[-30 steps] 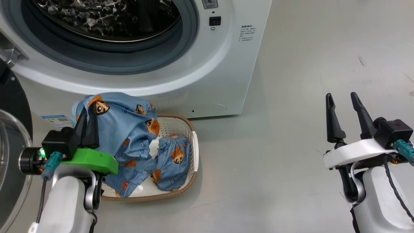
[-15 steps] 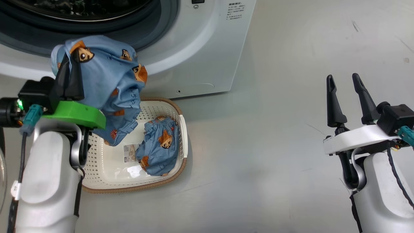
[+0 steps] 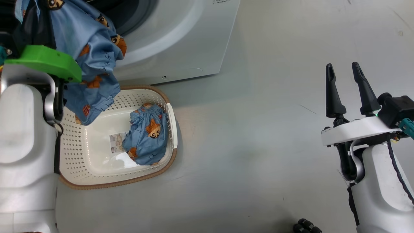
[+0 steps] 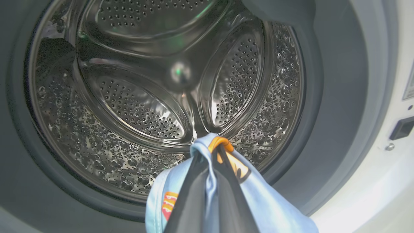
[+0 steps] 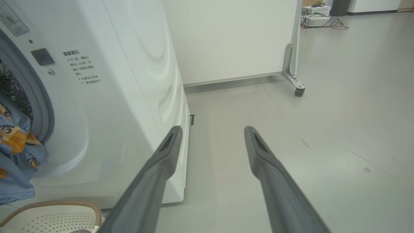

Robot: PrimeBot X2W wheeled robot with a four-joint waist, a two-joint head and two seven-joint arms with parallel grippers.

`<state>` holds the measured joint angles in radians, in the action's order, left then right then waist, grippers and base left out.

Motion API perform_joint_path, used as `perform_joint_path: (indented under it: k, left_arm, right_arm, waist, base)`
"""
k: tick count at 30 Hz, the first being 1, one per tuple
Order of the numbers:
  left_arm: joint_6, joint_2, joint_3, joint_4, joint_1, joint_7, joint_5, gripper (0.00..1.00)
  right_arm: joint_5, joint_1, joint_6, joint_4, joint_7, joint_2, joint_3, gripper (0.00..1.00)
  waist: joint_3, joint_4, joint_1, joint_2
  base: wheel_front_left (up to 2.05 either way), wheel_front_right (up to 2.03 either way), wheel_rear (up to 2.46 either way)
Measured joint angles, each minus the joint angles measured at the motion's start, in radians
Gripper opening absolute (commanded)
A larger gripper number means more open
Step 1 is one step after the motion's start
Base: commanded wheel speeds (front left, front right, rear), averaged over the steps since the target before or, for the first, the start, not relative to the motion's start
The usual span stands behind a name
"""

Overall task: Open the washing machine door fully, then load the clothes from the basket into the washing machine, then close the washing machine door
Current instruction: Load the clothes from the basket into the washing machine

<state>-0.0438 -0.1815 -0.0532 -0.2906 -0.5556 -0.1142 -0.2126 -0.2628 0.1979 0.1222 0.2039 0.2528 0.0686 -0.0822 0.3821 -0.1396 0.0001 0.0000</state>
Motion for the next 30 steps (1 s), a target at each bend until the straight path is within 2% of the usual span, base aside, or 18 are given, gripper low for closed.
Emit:
perform_joint_path:
  k: [10, 16, 30]
  left_arm:
    - [-0.004, -0.022, 0.009, -0.063, -0.160, 0.081, -0.012, 0.00]
    - [-0.017, -0.024, -0.009, -0.097, -0.251, 0.129, -0.013, 0.00]
    - [-0.019, -0.027, 0.017, -0.198, -0.450, 0.205, -0.053, 0.00]
  right_arm:
    - [-0.002, 0.030, 0.000, -0.021, 0.000, -0.005, -0.001, 1.00]
    - [-0.003, 0.050, 0.000, -0.031, 0.000, -0.006, -0.007, 1.00]
    - [-0.009, 0.087, 0.000, -0.039, 0.000, -0.010, -0.021, 1.00]
  waist:
    - [0.100, -0.026, 0.0001, 0.0000]
    - [0.165, -0.034, 0.0001, 0.0000]
    - [0.312, -0.050, 0.0001, 0.0000]
  base:
    - [0.00, 0.00, 0.00]
    - [0.00, 0.00, 0.00]
    - [0.00, 0.00, 0.00]
